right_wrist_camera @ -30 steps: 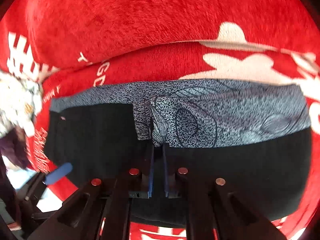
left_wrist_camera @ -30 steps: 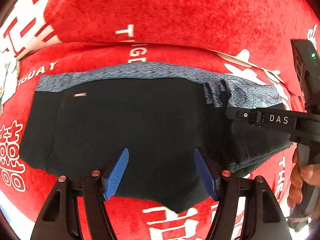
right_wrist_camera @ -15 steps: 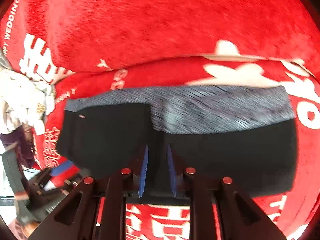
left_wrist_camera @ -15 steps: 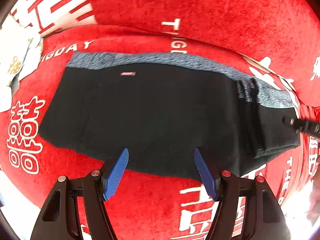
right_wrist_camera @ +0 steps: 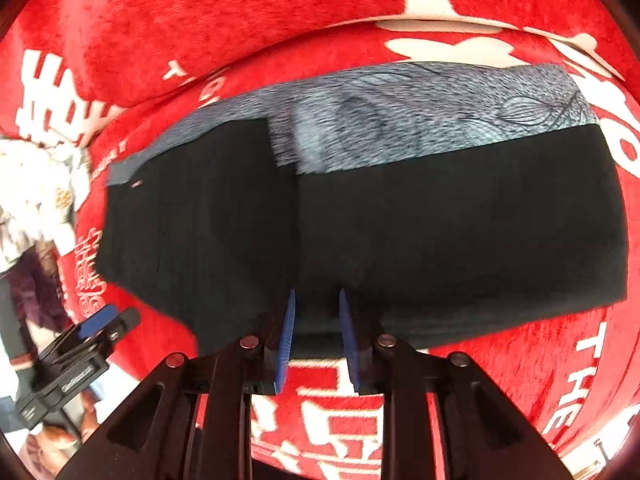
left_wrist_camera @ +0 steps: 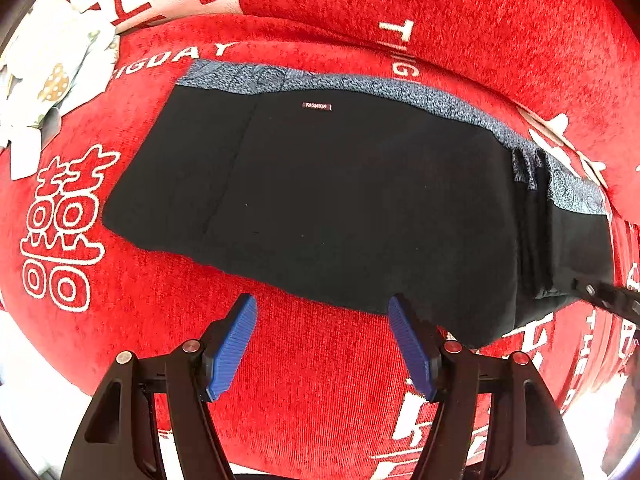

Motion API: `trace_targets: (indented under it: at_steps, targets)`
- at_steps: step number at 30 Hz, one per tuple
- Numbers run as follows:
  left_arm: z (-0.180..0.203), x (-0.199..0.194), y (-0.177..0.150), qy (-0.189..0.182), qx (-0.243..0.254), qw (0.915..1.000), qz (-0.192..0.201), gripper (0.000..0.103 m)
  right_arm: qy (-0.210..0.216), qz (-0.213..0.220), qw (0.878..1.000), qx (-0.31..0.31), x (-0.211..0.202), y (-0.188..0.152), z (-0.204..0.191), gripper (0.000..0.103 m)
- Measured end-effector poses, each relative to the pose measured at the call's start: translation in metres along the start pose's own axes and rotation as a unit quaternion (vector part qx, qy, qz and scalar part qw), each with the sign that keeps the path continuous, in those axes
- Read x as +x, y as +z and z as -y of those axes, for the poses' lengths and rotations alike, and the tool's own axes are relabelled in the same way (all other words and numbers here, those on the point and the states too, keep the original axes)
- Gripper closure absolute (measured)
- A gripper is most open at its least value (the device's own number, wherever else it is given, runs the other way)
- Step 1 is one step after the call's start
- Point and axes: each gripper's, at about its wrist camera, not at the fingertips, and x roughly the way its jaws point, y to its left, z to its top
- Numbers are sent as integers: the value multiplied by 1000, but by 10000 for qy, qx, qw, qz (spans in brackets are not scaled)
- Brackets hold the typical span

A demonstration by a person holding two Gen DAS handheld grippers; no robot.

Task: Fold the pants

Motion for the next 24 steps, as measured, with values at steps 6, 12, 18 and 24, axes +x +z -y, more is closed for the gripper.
trace_targets:
  at_steps: [6, 12, 18, 24]
  targets:
    - [8, 2, 11, -151, 79, 9997, 146, 33, 1435, -494, 9807, 1231, 39, -33, 10, 46]
    - [28, 23, 20, -152, 433, 9989, 27, 33, 1965, -345, 9503, 2391, 66, -51, 31, 95]
    - [18, 28, 9, -57, 428, 9990, -127, 33, 965, -814, 9857, 1120, 61, -59, -6, 96]
    - [1, 20, 3, -84, 272, 9995, -102, 33, -66, 406, 9988, -259, -6, -27, -35, 67]
